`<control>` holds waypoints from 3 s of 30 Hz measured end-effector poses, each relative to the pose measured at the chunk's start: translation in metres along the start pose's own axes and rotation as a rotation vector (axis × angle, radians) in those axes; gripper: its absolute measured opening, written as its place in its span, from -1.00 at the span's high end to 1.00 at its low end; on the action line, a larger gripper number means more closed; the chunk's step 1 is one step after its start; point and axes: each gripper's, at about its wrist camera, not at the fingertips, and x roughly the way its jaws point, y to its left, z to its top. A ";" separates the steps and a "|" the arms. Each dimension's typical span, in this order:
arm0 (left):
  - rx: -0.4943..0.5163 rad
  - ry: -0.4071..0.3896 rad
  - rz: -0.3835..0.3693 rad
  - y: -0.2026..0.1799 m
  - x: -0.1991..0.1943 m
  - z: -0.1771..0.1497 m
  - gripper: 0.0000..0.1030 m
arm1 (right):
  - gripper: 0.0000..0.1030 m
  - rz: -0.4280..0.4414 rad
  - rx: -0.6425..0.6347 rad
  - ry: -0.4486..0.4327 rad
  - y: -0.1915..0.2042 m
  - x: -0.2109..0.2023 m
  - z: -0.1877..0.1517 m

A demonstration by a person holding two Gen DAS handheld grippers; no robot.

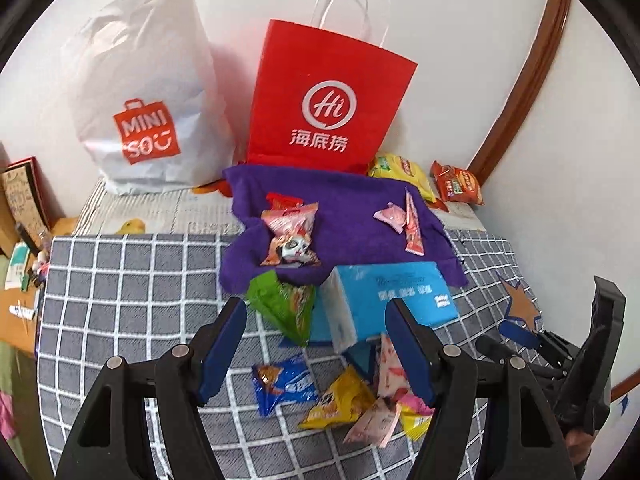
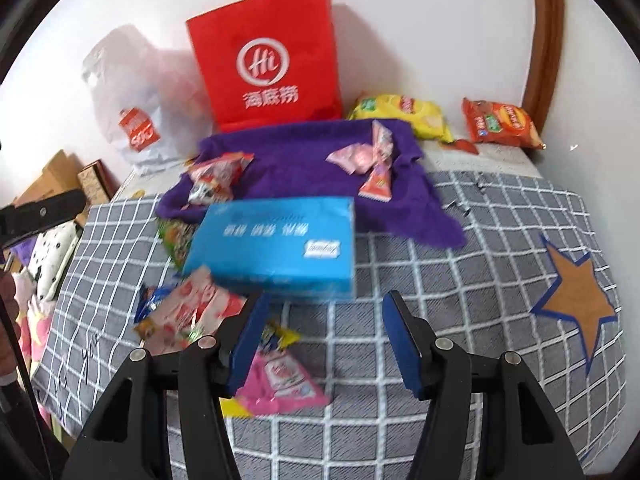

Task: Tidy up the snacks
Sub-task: 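Grasp the large pink chips bag with the right tool while the left tool moves to the pile, then lift the pink chips bag with the right tool while the left tool grasps the blue snack packet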

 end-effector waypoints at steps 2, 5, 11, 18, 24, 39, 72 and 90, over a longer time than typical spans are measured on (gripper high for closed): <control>-0.010 0.003 0.006 0.004 -0.002 -0.006 -0.36 | -0.16 0.031 -0.009 0.016 0.006 0.003 -0.008; -0.029 0.014 0.011 0.010 -0.003 -0.014 -0.36 | -0.16 0.067 -0.034 0.034 0.016 0.008 -0.019; -0.003 0.037 0.037 0.011 -0.004 -0.028 -0.36 | -0.16 0.097 -0.084 0.071 0.034 0.024 -0.033; 0.013 0.058 0.032 0.011 -0.004 -0.035 -0.36 | -0.22 0.057 -0.126 0.093 0.046 0.042 -0.044; 0.033 0.076 0.029 0.013 -0.002 -0.043 -0.36 | -0.22 0.015 -0.149 0.091 0.052 0.053 -0.053; -0.019 0.120 0.008 0.035 0.021 -0.062 -0.36 | -0.07 -0.074 -0.060 0.007 0.001 -0.002 -0.065; -0.099 0.194 0.070 0.033 0.095 -0.072 0.18 | -0.32 -0.022 0.093 -0.060 -0.082 0.067 -0.054; 0.086 0.087 0.226 0.005 0.086 -0.110 -0.29 | -0.36 -0.005 0.094 -0.043 -0.083 0.070 -0.054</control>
